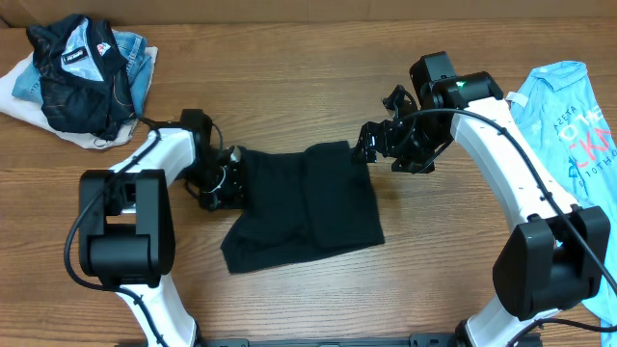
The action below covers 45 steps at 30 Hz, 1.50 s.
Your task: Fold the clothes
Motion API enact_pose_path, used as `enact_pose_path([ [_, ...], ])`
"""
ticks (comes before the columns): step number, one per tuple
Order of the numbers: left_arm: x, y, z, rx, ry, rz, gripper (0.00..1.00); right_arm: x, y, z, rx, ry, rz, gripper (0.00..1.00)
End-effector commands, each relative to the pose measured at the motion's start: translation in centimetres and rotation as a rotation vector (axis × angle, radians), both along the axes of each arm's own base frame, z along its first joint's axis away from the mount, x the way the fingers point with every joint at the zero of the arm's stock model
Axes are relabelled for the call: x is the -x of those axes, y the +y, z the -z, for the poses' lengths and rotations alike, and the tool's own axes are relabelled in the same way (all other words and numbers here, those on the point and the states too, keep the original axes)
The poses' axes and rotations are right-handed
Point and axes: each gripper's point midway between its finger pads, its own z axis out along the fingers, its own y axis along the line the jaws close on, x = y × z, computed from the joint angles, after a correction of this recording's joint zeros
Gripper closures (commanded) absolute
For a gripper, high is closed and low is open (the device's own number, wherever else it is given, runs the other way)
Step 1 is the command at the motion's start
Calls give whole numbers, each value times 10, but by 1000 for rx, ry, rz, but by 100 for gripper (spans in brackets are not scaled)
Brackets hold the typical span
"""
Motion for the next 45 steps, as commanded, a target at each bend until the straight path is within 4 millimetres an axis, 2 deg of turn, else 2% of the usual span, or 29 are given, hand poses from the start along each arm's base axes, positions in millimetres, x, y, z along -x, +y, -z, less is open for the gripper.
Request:
enact_pose_path([
  [1,29,90,40,-413,166,-35,96,-3,-2,-4,1,-19,-1,0],
  [7,11,119,15,-425,175,-121,96,-5,-7,-1,36,-26,2,0],
  [10,0,134,-5,-471,177,-161,96,-5,-9,0,49,-29,4,0],
  [14,-19,147,-42,-543,156,-188,96,-6,-12,1,66,-35,6,0],
  [17,-32,143,-71,-560,119,-173,96,-8,-14,2,83,-43,8,0],
  [22,-39,125,-105,-601,84,-148,96,-9,-14,2,85,-49,8,0],
  [25,-36,110,-117,-640,69,-116,96,-9,-14,3,86,-47,8,0],
  [27,-33,94,-121,-643,59,-75,96,-8,-15,6,89,-45,8,0],
  [31,-25,63,-123,-654,60,1,96,-5,-16,17,92,-33,9,0],
  [39,-11,2,-124,-670,25,130,96,12,-13,58,64,40,48,0],
  [45,-6,-32,-123,-671,-18,149,96,28,-6,79,5,81,43,2],
])
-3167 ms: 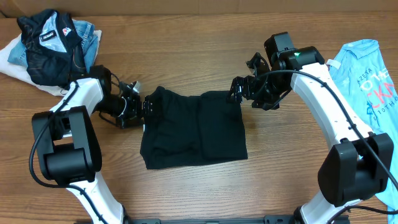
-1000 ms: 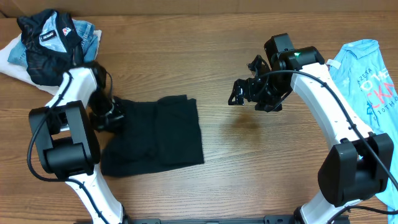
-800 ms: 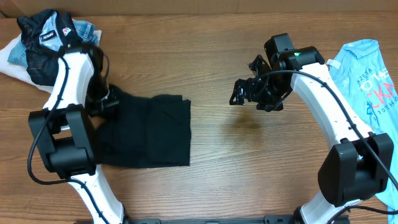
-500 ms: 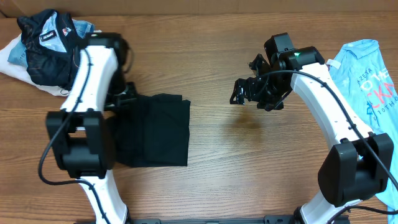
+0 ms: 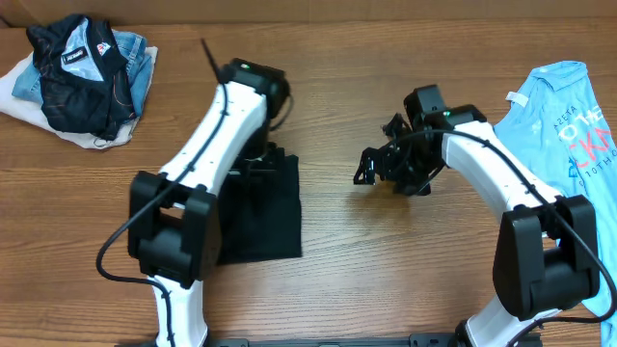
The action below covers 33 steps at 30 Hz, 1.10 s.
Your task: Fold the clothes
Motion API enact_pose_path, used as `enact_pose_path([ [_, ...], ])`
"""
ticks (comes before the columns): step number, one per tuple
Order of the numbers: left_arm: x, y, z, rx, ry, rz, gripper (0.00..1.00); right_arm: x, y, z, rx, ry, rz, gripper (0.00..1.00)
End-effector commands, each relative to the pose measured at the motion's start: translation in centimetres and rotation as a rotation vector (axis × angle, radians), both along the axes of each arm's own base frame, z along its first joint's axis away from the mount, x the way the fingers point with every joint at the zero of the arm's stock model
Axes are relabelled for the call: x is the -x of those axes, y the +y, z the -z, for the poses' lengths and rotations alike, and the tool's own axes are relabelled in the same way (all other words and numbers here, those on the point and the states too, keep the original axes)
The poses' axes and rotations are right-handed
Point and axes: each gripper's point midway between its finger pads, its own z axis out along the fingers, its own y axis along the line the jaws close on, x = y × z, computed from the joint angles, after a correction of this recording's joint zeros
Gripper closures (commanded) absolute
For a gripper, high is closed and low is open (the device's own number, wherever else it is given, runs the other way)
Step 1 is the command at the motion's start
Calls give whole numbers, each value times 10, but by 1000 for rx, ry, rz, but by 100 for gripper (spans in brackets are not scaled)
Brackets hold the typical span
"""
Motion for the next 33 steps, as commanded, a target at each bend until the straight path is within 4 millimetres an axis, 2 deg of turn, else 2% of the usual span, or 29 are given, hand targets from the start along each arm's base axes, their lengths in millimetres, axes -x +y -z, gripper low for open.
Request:
enact_pose_path([
  [1,-4,-20,-16,14,-94,-24,96,11,4,10,-41,37,8,2],
  [7,-6,-46,-12,78,-122,6,96,23,6,23,-57,65,4,12],
  [9,-6,-55,-11,120,-118,-2,96,26,8,26,-70,71,0,24],
  [13,-6,-69,-10,198,-107,-19,96,34,20,28,-129,84,-17,54],
  [16,-4,-79,-10,250,-95,-30,96,40,29,35,-159,103,-26,72],
  [19,-1,-84,-11,282,-78,-39,96,44,34,44,-161,131,-11,82],
  [24,2,-92,-12,304,-66,-33,96,52,53,53,-250,194,-25,85],
  [28,7,-104,-13,350,-48,-29,96,57,57,66,-250,255,-4,89],
  [33,12,-126,-15,417,-44,-4,96,60,63,74,-297,297,-1,89],
])
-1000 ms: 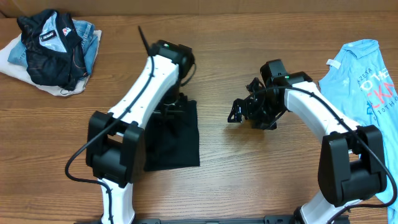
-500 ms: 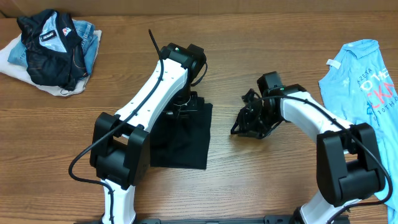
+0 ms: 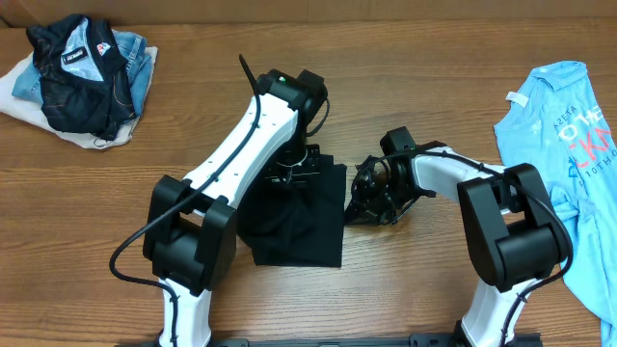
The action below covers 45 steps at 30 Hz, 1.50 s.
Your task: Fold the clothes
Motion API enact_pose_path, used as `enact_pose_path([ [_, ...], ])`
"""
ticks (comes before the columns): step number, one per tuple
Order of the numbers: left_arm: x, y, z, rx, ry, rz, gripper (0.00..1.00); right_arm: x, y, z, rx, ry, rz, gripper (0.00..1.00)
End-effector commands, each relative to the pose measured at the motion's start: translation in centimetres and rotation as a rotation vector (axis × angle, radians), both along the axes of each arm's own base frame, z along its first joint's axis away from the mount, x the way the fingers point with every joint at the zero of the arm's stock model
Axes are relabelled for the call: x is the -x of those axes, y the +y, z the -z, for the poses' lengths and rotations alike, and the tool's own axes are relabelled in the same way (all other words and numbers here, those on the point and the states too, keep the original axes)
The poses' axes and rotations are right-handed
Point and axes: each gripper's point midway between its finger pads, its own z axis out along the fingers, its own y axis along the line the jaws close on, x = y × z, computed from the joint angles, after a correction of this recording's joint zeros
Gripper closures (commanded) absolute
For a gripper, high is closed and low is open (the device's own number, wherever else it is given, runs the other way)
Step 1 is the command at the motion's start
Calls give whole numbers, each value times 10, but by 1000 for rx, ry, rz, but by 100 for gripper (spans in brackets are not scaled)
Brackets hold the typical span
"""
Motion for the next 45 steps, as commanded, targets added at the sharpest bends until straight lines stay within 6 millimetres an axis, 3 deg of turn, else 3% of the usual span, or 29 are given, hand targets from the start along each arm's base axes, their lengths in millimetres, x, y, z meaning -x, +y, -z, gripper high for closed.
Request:
enact_pose_path([
  [1,3,-30,-21,113,-40,13,96,7,4,10,-20,55,3,89],
  [10,7,-77,-20,171,-138,128,96,8,4,11,-24,63,4,90],
  [13,7,-79,-18,143,-165,153,82,7,3,11,-24,64,11,93],
  [20,7,-79,-18,144,-164,154,76,4,0,11,-19,76,33,93],
  [24,9,-81,-19,160,-155,160,77,1,-3,8,-3,87,41,96],
  [29,8,-90,-29,214,-166,205,84,-23,-28,-5,73,90,101,96],
  [33,3,-95,-56,250,-215,243,83,-46,-52,-26,101,58,152,96],
  [37,-13,-81,-91,197,-306,236,75,-65,-70,-57,80,4,174,84],
  [40,-28,-51,-116,101,-377,201,61,-74,-76,-84,70,-40,179,77],
  [42,-34,-32,-127,53,-397,172,57,-79,-76,-99,65,-75,180,66],
  [44,-40,-12,-132,15,-396,136,51,-83,-70,-112,57,-120,166,40],
  [45,-43,7,-131,-20,-378,101,48,-87,-62,-121,48,-162,149,19],
])
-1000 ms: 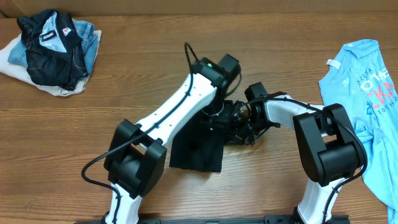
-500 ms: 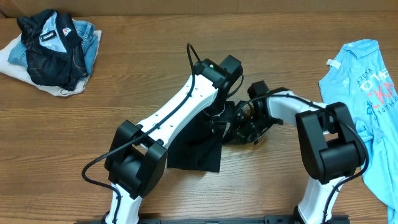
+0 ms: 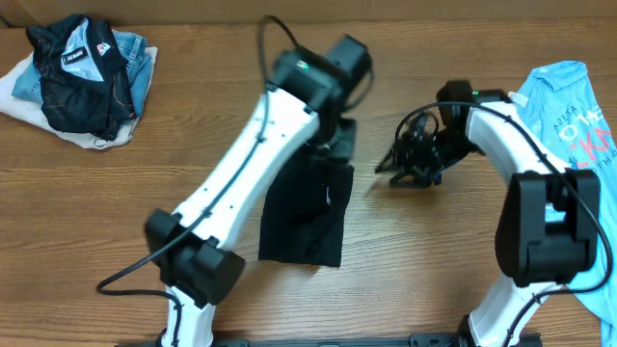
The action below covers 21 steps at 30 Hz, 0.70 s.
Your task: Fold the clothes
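Note:
In the overhead view a black garment (image 3: 301, 220) lies folded into a narrow upright strip at the middle of the table, a small white tag showing on it. Its top edge rises to my left gripper (image 3: 336, 141), which reaches in from the lower left and is shut on the cloth there. My right gripper (image 3: 388, 166) hovers over bare wood to the right of the garment, clear of it, with its fingers apart and nothing between them.
A pile of clothes (image 3: 79, 75), dark jacket over denim and white cloth, sits at the far left corner. A light blue T-shirt (image 3: 571, 108) lies along the right edge, partly under the right arm.
My left gripper has moved up and to the right with the garment's top edge, stretching the cloth taller. The right gripper has left the garment's right edge and now stands up and to the right.
The black garment lay spread wide with my left gripper at its left edge and the right gripper at its upper right corner. Then it was folded in half, left of centre. Then it lay further right, the right gripper touching it. Now it stands narrower, held by the left.

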Motion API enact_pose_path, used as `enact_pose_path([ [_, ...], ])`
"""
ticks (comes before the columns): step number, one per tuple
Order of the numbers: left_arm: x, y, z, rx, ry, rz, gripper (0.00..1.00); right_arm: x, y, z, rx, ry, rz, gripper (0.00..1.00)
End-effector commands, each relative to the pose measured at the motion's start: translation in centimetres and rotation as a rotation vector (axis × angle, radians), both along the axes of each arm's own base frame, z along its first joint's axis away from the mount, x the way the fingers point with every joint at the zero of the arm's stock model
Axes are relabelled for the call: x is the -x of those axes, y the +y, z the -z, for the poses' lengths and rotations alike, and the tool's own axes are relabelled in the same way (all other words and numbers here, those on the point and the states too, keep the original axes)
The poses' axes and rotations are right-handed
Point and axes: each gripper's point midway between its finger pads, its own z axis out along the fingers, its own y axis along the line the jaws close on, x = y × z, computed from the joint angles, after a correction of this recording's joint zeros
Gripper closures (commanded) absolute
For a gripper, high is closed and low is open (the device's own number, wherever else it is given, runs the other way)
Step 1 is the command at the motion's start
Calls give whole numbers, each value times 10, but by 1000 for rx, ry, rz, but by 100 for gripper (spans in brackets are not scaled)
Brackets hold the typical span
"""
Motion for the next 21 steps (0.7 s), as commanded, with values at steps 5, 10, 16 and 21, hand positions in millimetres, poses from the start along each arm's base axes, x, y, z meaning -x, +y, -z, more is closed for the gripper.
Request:
enact_pose_path([
  [5,-31,82,-12,-103,-41,-163,6,-18,47,-41,-22,-193,-79,16],
  [10,-40,110,-8,-111,-25,-229,0,-16,71,-31,78,-213,-103,18],
  [16,-47,130,-8,-112,-22,-274,0,-9,85,-18,211,-218,-102,31],
  [21,-47,131,-8,-114,-24,-254,0,-6,89,-3,248,-187,-106,41],
])
